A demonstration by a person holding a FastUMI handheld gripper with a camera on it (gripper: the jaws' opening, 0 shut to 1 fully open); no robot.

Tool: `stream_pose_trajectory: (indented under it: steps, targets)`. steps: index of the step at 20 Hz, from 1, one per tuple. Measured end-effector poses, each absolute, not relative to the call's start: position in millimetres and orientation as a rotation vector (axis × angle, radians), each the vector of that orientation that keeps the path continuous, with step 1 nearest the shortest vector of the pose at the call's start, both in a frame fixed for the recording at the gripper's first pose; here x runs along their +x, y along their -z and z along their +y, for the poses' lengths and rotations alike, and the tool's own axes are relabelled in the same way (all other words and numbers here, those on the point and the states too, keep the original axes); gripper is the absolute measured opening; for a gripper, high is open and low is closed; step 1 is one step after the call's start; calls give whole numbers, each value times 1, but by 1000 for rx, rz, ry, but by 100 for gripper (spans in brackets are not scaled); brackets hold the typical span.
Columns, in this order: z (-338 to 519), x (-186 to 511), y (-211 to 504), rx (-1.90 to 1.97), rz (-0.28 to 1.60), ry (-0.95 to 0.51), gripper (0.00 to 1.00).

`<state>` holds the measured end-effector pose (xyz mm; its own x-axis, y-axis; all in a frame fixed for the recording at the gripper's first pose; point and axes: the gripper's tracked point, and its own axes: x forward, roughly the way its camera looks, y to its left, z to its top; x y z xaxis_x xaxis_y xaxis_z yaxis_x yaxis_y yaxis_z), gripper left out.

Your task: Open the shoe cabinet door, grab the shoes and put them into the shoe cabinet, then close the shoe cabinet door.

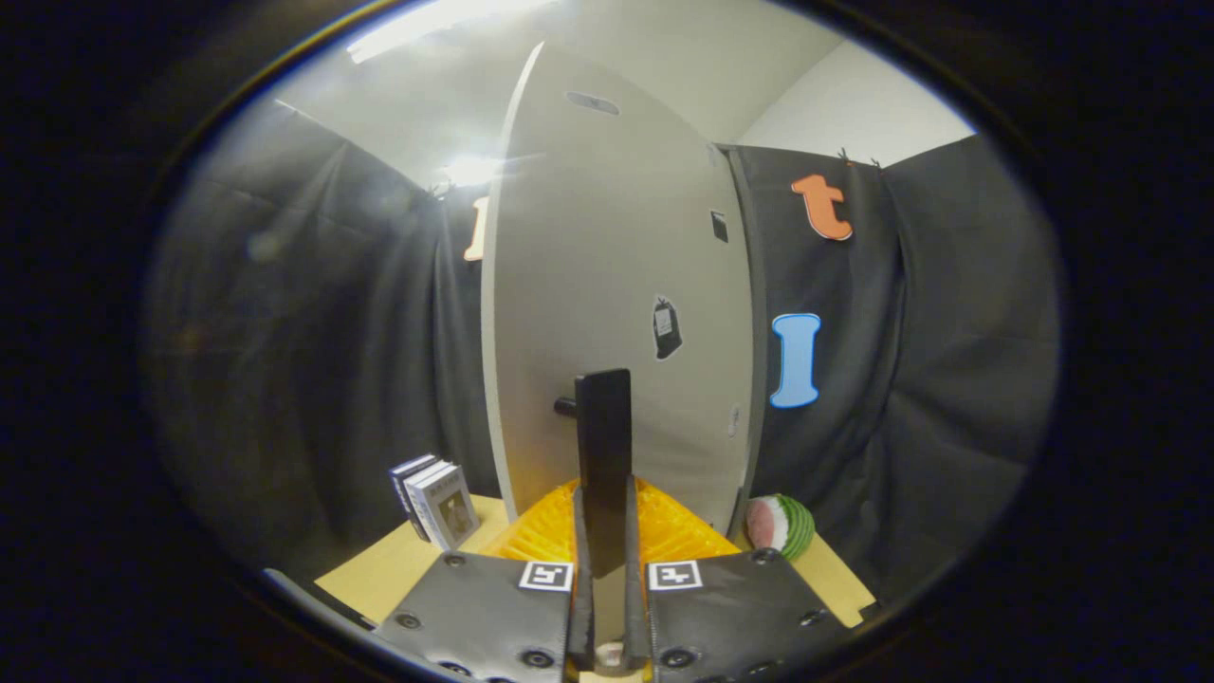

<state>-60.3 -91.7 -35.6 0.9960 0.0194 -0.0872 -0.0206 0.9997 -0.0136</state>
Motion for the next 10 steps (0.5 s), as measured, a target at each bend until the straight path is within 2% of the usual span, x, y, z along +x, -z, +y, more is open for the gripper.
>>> stream_pose_trajectory:
  steps: [4, 10]
  targets:
    - [-114, -69, 38, 3, 86, -23, 15]
    - [-170, -92, 35, -25, 74, 77, 15]
